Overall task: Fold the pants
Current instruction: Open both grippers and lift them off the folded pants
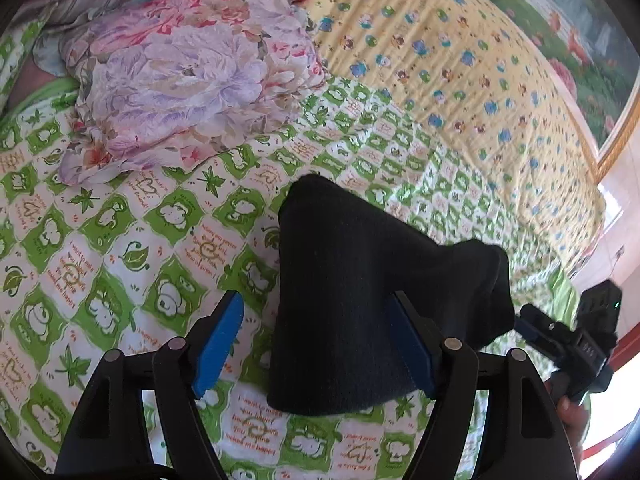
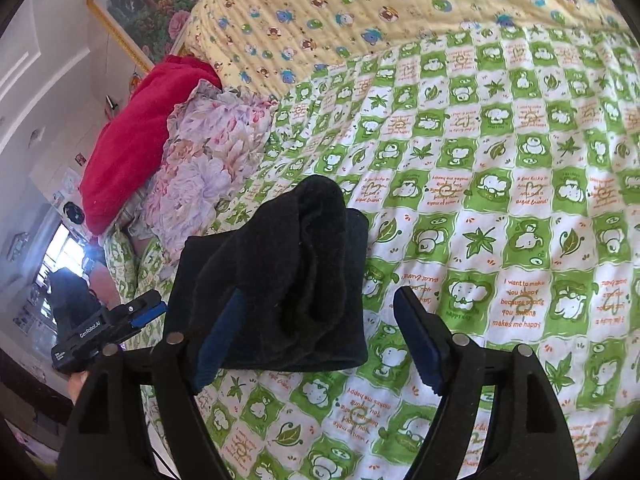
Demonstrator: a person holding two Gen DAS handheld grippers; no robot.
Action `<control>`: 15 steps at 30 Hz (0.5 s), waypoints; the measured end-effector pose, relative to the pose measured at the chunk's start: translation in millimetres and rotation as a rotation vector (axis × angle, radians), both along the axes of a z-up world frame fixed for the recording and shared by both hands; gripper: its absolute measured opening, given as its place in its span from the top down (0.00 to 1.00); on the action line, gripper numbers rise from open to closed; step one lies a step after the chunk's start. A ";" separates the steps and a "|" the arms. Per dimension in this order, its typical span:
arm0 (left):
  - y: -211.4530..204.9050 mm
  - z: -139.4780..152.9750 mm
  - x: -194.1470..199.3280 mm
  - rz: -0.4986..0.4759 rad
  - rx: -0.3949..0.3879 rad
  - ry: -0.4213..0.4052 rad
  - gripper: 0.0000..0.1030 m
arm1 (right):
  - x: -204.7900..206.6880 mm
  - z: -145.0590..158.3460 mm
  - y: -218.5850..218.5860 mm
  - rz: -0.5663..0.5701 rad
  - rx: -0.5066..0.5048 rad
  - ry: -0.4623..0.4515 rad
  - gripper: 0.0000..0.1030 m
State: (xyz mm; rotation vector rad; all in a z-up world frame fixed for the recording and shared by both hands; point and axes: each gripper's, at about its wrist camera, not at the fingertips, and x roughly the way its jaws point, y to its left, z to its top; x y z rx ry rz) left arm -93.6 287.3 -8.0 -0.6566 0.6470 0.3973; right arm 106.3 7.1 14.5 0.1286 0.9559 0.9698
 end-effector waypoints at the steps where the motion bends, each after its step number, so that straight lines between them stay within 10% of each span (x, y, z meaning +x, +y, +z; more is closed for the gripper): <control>1: -4.3 -0.8 -0.3 -0.006 0.009 0.014 0.27 | -2.7 1.3 0.1 0.005 -0.005 -0.008 0.23; 15: -39.1 -0.8 -13.3 -0.021 0.103 0.085 0.23 | -48.8 9.8 14.1 0.080 -0.119 -0.159 0.15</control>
